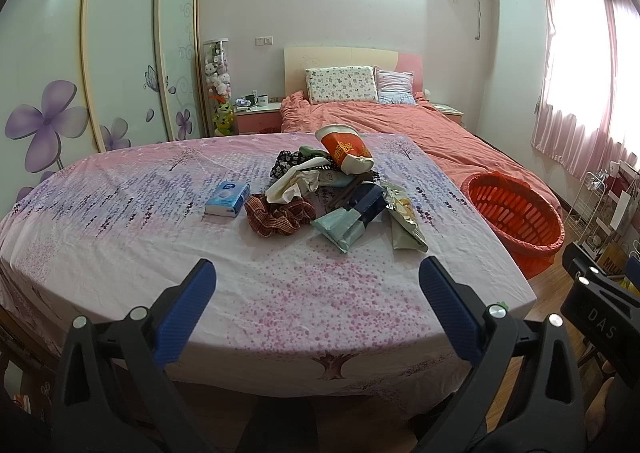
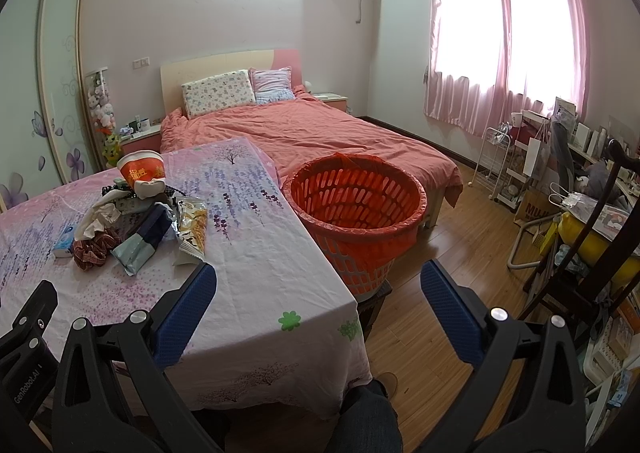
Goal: Collect trash
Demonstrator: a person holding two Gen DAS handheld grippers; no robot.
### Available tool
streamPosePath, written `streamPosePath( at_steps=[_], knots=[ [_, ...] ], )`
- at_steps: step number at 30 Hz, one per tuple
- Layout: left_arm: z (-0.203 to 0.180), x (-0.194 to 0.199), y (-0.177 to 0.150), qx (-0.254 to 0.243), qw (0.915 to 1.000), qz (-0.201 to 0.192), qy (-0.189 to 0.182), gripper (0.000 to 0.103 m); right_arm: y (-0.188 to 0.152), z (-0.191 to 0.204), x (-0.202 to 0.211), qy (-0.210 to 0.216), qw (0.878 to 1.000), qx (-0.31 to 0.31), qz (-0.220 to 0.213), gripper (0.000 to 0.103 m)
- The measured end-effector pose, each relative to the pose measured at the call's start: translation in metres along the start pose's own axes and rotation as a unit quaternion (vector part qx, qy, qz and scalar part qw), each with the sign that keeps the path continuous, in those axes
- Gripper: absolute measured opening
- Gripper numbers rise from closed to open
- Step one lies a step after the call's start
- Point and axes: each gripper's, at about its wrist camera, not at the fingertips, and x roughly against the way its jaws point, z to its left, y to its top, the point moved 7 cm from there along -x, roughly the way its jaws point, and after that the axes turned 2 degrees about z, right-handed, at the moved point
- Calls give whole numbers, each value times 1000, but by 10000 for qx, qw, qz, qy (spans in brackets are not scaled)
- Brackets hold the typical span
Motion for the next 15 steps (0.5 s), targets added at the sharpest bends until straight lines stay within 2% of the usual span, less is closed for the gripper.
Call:
streamPosePath(
  at_steps=[15],
  knots=[
    [0, 0, 0, 1, 10000, -2, 0, 99, -1, -1, -1, 7, 10000, -7, 12, 101]
  ],
)
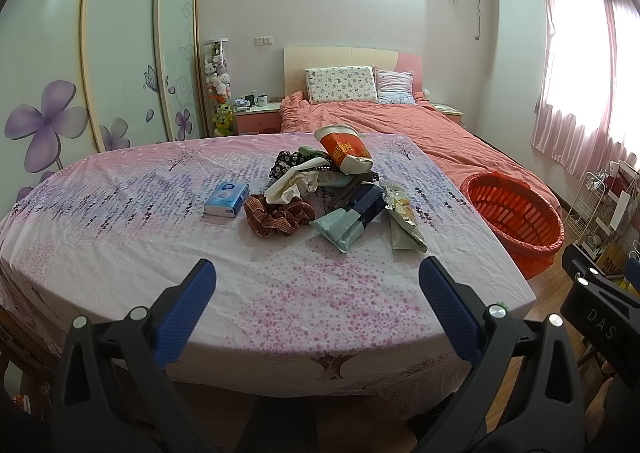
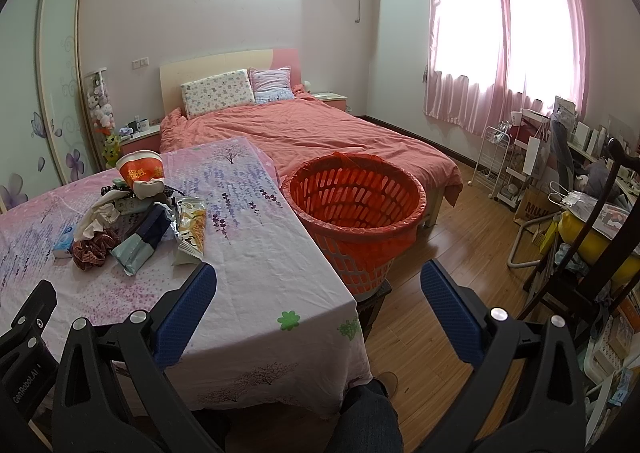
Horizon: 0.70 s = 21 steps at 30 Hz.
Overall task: Collect trash
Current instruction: 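Grasp the blue tissue pack with the left tool while the right tool grasps the snack wrapper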
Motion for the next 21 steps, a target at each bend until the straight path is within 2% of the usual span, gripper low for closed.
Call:
streamPosePath(
  at_steps=[11, 15, 18, 21],
  knots=[
    [9, -12, 4, 67, 9999, 74, 87, 99, 2, 3, -12, 141, 9999, 29, 80, 101],
    [35, -36, 7, 192, 9990, 199, 354, 99, -2, 14, -33, 272, 9991, 53, 322, 101],
    [71, -58, 14, 285, 9969, 292, 668, 99, -2, 17, -51, 406, 9978, -2, 528, 101],
    [98, -77, 22, 335, 9955, 344, 819, 99, 1, 30, -68, 757, 9949, -25, 661, 99]
  ],
)
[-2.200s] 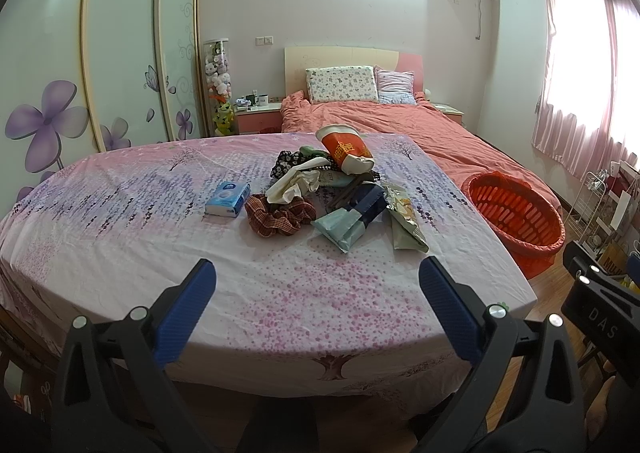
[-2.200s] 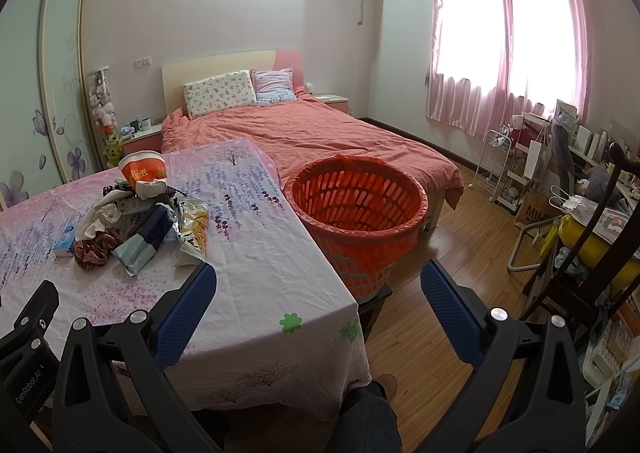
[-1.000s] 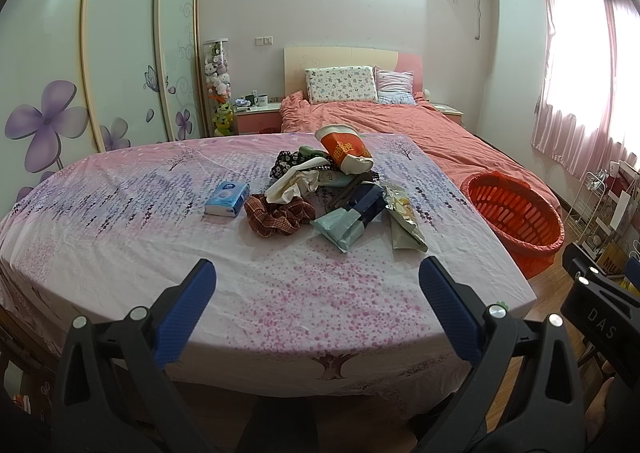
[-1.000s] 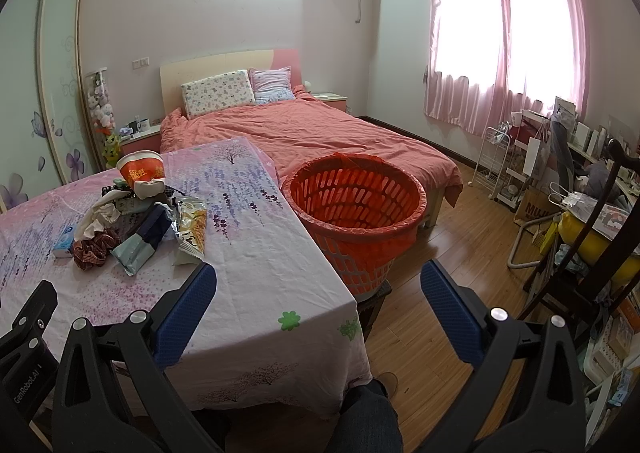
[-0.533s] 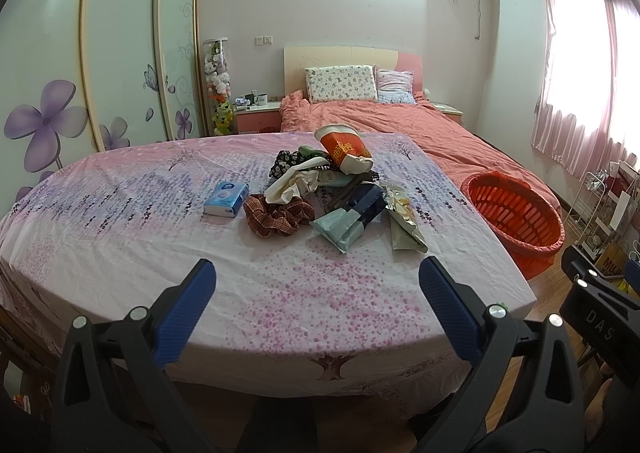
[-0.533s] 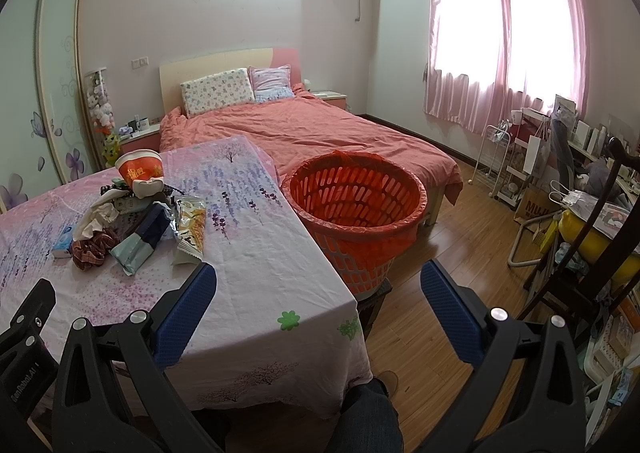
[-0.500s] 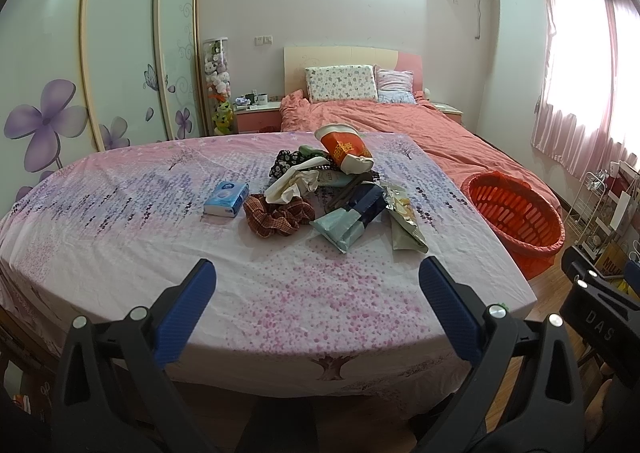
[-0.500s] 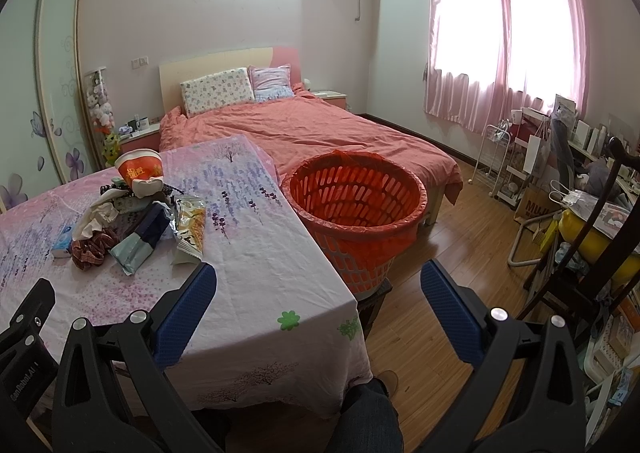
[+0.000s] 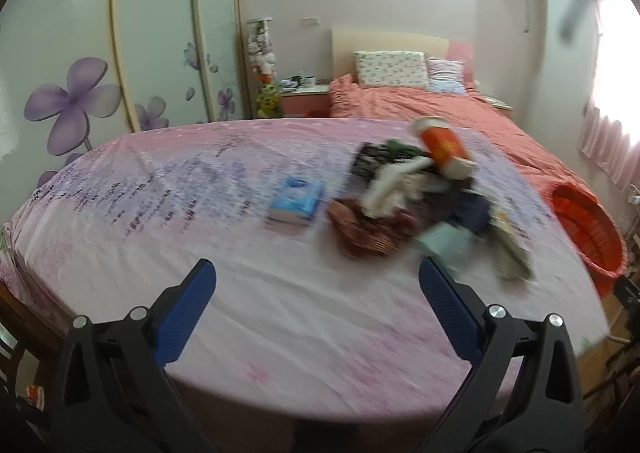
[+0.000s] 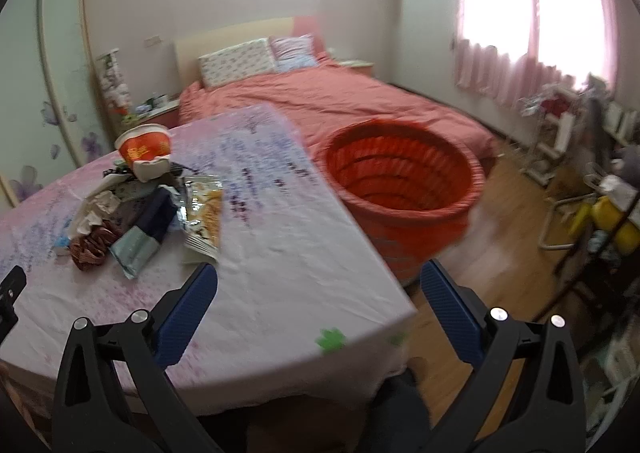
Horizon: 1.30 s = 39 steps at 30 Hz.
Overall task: Collect trash
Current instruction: 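Grasp the blue tissue pack with the left tool while the right tool grasps the snack wrapper, then carry both items to the orange basket and open both tools to drop them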
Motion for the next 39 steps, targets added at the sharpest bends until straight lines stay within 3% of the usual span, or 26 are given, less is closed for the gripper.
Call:
streamPosePath(
  at_steps=[4, 9, 14, 18, 22, 25, 26, 28, 30, 39],
  knots=[
    [32, -44, 22, 77, 9997, 214, 131, 99, 12, 23, -22, 572, 9983, 53, 57, 89],
    [43, -92, 41, -24, 9991, 403, 143, 99, 23, 46, -51, 824, 9959, 211, 291, 72],
    [38, -134, 50, -183, 9977, 636, -155, 90, 23, 68, -85, 1131, 9902, 267, 780, 60],
    [35, -161, 49, -94, 9945, 957, -407, 80, 20, 80, -100, 1161, 9880, 343, 958, 58],
    [31, -177, 45, 70, 9902, 1172, -753, 76, 12, 89, -113, 1171, 9849, 397, 1210, 55],
    [25, -182, 45, 5, 9892, 1221, -815, 75, 10, 91, -117, 1169, 9846, 446, 1224, 52],
    [23, -183, 45, -31, 9893, 1206, -821, 74, 9, 93, -117, 1168, 9841, 483, 1246, 50],
    [18, -186, 45, -127, 9895, 1209, -778, 72, 9, 96, -118, 1144, 9840, 567, 1245, 35],
    [16, -191, 44, -161, 9888, 1267, -770, 66, 10, 95, -117, 1068, 9847, 653, 1214, 31],
    [14, -208, 44, -182, 9877, 1434, -592, 53, 18, 78, -126, 903, 9880, 455, 1170, 31]
  ],
)
